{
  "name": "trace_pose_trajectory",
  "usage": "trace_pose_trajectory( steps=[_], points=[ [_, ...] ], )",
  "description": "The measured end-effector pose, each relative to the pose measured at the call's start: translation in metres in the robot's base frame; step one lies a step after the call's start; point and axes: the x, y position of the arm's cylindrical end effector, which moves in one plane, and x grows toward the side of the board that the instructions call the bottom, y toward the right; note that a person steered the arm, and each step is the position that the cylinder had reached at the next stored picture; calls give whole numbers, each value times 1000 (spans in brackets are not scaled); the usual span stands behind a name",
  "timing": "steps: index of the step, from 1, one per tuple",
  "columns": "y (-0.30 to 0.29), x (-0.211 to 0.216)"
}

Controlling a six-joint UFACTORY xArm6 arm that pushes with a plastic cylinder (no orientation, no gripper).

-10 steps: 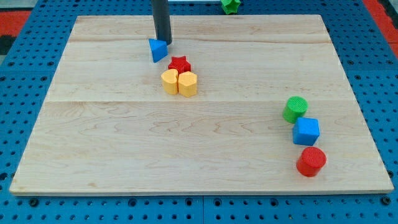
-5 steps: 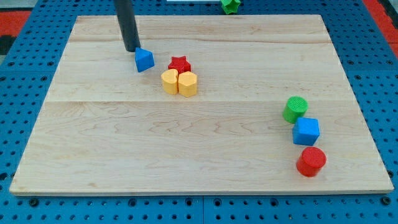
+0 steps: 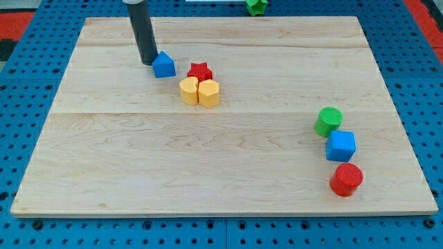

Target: Slide the blue triangle to the red star

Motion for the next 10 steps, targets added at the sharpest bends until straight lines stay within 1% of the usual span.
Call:
trace_pose_trajectory(
  steps=[1,2,3,4,10],
  points=[
    [15,-1],
    [15,-12],
    [19,-31],
    [44,-36],
    [48,4]
  ],
)
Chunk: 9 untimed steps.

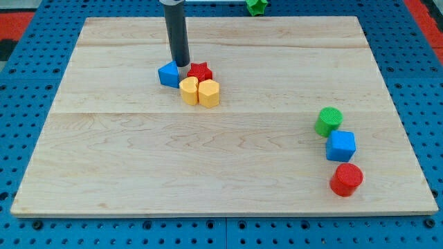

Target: Slide the blue triangle to the red star

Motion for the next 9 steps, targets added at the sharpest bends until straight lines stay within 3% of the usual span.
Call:
trace_pose_trajectory(
  steps=[1,3,9],
  points=[
    [6,0],
    [-37,-10],
    [-9,8]
  ],
)
